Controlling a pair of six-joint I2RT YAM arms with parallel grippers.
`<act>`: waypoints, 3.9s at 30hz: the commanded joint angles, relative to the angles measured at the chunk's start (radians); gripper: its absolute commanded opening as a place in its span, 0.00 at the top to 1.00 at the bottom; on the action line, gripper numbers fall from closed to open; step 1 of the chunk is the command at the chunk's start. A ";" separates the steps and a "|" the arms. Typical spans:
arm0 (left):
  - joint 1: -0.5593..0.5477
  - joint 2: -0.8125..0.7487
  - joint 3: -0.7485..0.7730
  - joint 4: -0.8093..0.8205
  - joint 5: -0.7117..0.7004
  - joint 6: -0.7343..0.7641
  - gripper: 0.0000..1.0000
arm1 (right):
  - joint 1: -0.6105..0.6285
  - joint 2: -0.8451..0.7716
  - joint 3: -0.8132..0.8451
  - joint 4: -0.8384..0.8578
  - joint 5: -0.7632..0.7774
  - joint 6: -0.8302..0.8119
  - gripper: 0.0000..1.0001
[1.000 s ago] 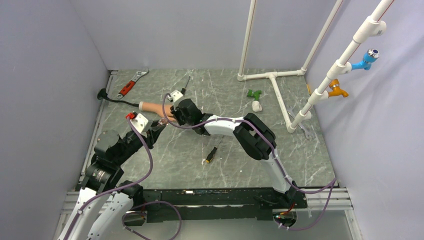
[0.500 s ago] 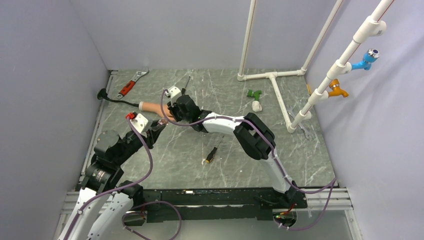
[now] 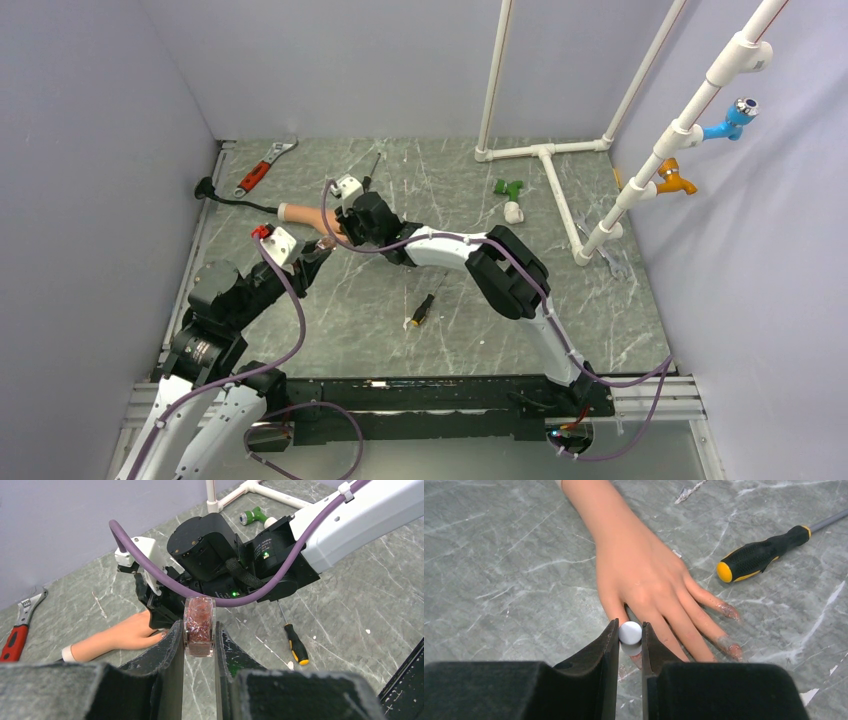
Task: Paint the nails
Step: Paint the nail polish on the nail.
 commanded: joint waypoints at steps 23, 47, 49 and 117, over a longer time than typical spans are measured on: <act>0.005 -0.001 0.023 0.032 -0.010 -0.005 1.00 | 0.007 -0.057 -0.087 0.071 0.067 -0.046 1.00; 0.006 0.001 0.022 0.032 -0.011 -0.005 1.00 | 0.017 -0.038 -0.021 0.080 0.079 -0.032 1.00; 0.005 0.001 0.021 0.032 -0.011 -0.005 1.00 | 0.019 -0.036 -0.018 0.090 0.073 -0.030 1.00; 0.005 0.048 0.022 0.037 -0.001 -0.009 1.00 | 0.019 -0.081 -0.105 0.142 0.117 -0.003 1.00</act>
